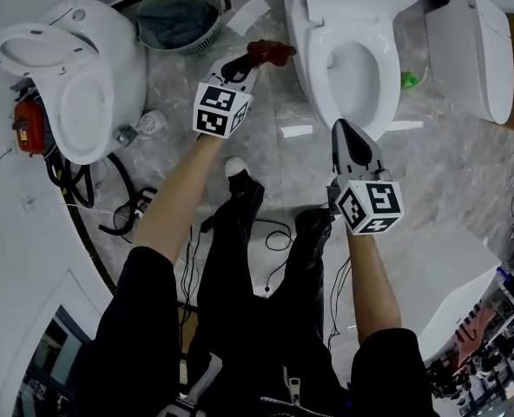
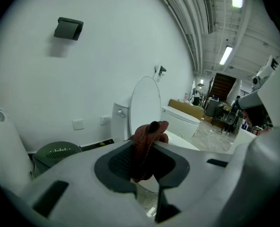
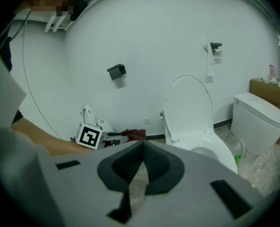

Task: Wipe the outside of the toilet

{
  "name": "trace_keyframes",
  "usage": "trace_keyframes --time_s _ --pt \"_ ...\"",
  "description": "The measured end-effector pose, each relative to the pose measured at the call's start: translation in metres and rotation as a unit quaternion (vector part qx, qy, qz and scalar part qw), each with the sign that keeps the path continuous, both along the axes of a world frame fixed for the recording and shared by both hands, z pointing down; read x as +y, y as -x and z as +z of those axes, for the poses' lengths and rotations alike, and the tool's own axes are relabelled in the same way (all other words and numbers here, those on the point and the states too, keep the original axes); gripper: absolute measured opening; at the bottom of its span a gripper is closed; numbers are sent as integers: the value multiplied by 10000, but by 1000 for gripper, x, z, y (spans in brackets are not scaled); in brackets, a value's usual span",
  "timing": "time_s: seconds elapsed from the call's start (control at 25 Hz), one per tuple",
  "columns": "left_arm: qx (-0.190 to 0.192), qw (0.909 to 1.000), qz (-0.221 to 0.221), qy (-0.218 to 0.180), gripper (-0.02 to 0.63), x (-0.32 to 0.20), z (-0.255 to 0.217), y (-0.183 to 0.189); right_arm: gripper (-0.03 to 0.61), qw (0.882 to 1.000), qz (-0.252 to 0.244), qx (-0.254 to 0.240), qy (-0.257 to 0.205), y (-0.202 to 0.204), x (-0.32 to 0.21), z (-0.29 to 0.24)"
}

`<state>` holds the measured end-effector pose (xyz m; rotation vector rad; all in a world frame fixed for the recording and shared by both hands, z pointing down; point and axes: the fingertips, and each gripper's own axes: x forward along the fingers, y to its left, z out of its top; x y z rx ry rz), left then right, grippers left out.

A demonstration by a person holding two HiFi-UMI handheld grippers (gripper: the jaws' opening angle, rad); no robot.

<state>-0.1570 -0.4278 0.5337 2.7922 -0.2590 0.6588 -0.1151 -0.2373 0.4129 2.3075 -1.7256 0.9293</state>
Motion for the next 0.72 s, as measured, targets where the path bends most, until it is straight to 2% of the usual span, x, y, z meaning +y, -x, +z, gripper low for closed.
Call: trace_keyframes --time_s 0.2,0.48,0.72 --pt "38 9998 -111 131 64 -29 87 -27 3 9996 -103 -266 91 15 -22 74" --pt "40 9994 -148 295 64 -31 198 -67 3 9982 -68 -273 526 18 -2 168" --pt "59 9927 -668 1004 64 -47 257 -98 3 9963 167 -471 702 19 21 217"
